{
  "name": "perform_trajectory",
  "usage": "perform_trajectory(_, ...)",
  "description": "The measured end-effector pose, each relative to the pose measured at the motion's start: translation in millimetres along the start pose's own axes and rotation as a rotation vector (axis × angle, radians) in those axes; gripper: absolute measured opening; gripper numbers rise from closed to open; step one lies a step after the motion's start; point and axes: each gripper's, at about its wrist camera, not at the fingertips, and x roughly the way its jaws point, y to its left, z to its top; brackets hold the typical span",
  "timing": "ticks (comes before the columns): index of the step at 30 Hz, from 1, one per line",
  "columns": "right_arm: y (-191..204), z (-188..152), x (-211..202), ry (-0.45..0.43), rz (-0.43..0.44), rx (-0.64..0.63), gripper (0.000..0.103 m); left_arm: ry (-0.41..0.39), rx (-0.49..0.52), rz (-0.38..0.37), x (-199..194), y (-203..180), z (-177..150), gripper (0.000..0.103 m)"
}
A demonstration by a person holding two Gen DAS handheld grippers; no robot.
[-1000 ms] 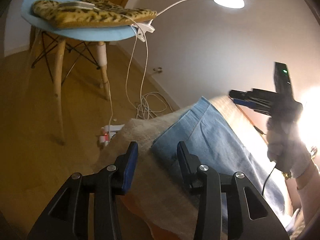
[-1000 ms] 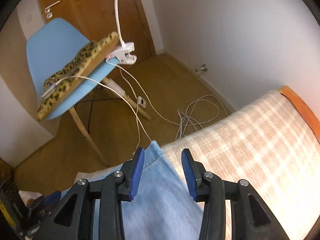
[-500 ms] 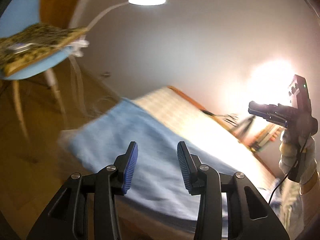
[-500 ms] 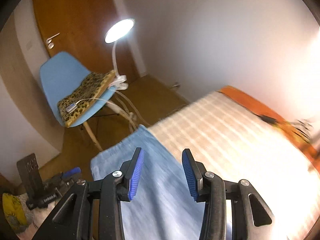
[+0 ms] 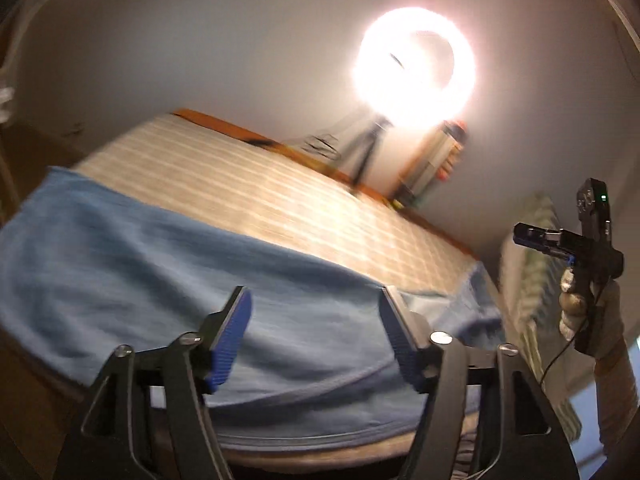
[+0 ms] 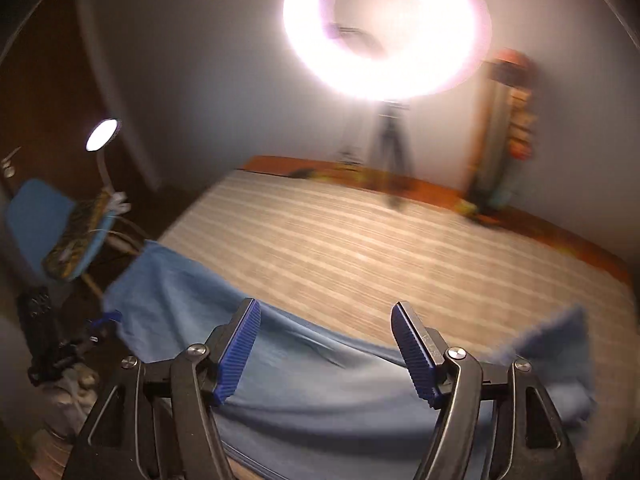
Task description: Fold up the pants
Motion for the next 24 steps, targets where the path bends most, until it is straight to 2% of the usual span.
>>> perform_trajectory(4,-62,-22,-14,0.022,-0.079,0.113,0.073,0.112,0.075,-0.071,38,-39,-9,0.07)
perform_trajectory(7,-109,-30,-14,0.04,-0.148,0.212,0.086,0.218,0.123,-0.122,73,-61,-16,0.072)
perform_trajectory(9,-138,-32,-9,0.048,-0.192,0.276,0.086,0.285,0.128,-0.146,92,-72,-22,0.072)
perform_trajectory(13,-187,-37,12,0.107,-0.242,0.382,0.092,0.394,0.185,-0.126,128,-89,-32,0.072)
perform_trajectory(16,-212,-38,39,0.156,-0.298,0.444,0.092,0.455,0.21,-0.124,145,-94,-39,0.072)
perform_trajectory(22,-243,-32,92,0.208,-0.328,0.588,0.092,0.53,0.278,-0.102,165,-97,-48,0.072)
perform_trajectory(24,-252,-31,107,0.233,-0.366,0.614,0.092,0.551,0.314,-0.098,172,-102,-52,0.072)
